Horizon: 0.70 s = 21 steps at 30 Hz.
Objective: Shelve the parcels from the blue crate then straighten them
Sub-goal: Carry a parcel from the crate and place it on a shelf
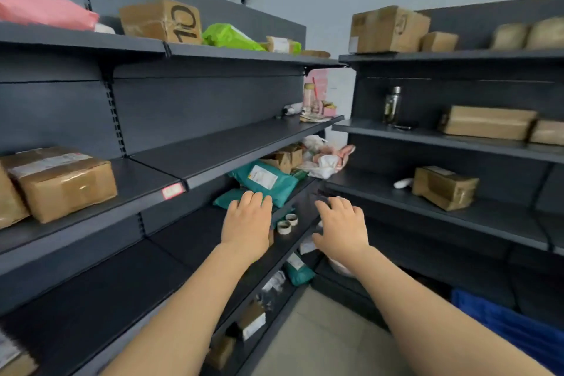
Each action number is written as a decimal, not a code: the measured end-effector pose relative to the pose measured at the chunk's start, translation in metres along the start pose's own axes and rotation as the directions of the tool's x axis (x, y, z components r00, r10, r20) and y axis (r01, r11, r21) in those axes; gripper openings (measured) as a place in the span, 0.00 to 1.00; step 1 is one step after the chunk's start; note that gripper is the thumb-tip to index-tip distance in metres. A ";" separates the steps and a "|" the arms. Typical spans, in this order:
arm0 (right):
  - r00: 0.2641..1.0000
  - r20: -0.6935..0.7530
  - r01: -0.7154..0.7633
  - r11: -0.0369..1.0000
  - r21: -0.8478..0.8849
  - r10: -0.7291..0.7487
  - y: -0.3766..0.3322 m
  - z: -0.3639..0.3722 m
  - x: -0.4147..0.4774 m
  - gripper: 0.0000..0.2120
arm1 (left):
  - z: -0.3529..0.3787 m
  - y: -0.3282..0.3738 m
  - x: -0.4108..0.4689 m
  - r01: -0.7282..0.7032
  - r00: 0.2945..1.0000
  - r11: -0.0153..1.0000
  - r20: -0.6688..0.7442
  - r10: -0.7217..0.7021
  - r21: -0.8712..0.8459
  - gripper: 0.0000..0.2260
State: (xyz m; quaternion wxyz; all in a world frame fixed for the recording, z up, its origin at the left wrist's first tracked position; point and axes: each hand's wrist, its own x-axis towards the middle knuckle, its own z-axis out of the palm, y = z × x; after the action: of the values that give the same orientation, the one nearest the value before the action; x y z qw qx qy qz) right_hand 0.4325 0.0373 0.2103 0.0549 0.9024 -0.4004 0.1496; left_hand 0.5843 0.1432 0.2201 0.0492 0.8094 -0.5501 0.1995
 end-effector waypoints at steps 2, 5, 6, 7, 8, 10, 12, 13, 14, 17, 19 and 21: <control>0.998 0.012 -0.065 0.997 -0.031 0.066 0.038 -0.004 -0.030 0.30 | 0.001 0.043 0.000 -0.064 0.998 0.998 0.002 0.064 -0.022 0.29; 0.985 0.032 -0.165 0.984 -0.070 0.168 0.099 -0.013 -0.079 0.30 | 0.002 0.113 -0.006 -0.154 0.988 0.986 0.017 0.155 -0.067 0.28; 0.979 0.041 -0.197 0.977 -0.081 0.201 0.121 -0.017 -0.096 0.30 | 0.001 0.138 -0.010 -0.179 0.983 0.980 0.023 0.182 -0.084 0.28; 0.972 0.048 -0.227 0.969 -0.094 0.232 0.141 -0.020 -0.114 0.30 | 0.001 0.164 -0.015 -0.203 0.978 0.974 0.030 0.206 -0.099 0.27; 0.963 0.057 -0.257 0.960 -0.108 0.264 0.162 -0.023 -0.132 0.30 | 0.000 0.188 -0.021 -0.229 0.972 0.967 0.032 0.234 -0.115 0.28; 0.946 0.080 -0.303 0.945 -0.124 0.314 0.202 -0.029 -0.170 0.30 | -0.001 0.240 -0.033 -0.261 0.960 0.952 0.062 0.273 -0.157 0.28; 0.927 0.100 -0.346 0.926 -0.149 0.362 0.239 -0.033 -0.206 0.30 | -0.003 0.288 -0.046 -0.300 0.945 0.935 0.075 0.318 -0.188 0.29; 0.914 0.109 -0.371 0.914 -0.162 0.390 0.258 -0.037 -0.225 0.30 | -0.004 0.315 -0.052 -0.324 0.936 0.924 0.071 0.344 -0.204 0.29; 0.901 0.115 -0.395 0.901 -0.181 0.418 0.278 -0.039 -0.245 0.30 | -0.005 0.341 -0.059 -0.345 0.927 0.912 0.070 0.368 -0.224 0.30; 0.851 0.132 -0.474 0.852 -0.222 0.508 0.336 -0.045 -0.302 0.28 | -0.007 0.418 -0.077 -0.393 0.898 0.872 0.083 0.433 -0.293 0.29; 0.808 0.160 -0.527 0.816 -0.237 0.567 0.371 -0.049 -0.335 0.28 | -0.007 0.464 -0.085 -0.426 0.874 0.845 0.095 0.477 -0.324 0.29; 0.761 0.186 -0.576 0.779 -0.250 0.622 0.405 -0.051 -0.364 0.29 | -0.006 0.508 -0.088 -0.462 0.846 0.818 0.106 0.522 -0.343 0.29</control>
State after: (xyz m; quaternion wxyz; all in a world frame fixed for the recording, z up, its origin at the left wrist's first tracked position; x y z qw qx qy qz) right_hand -0.1093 0.0327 0.1360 0.0318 0.7290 -0.6838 0.0044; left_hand 0.0926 0.0241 0.1213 0.0653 0.6370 -0.7671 0.0380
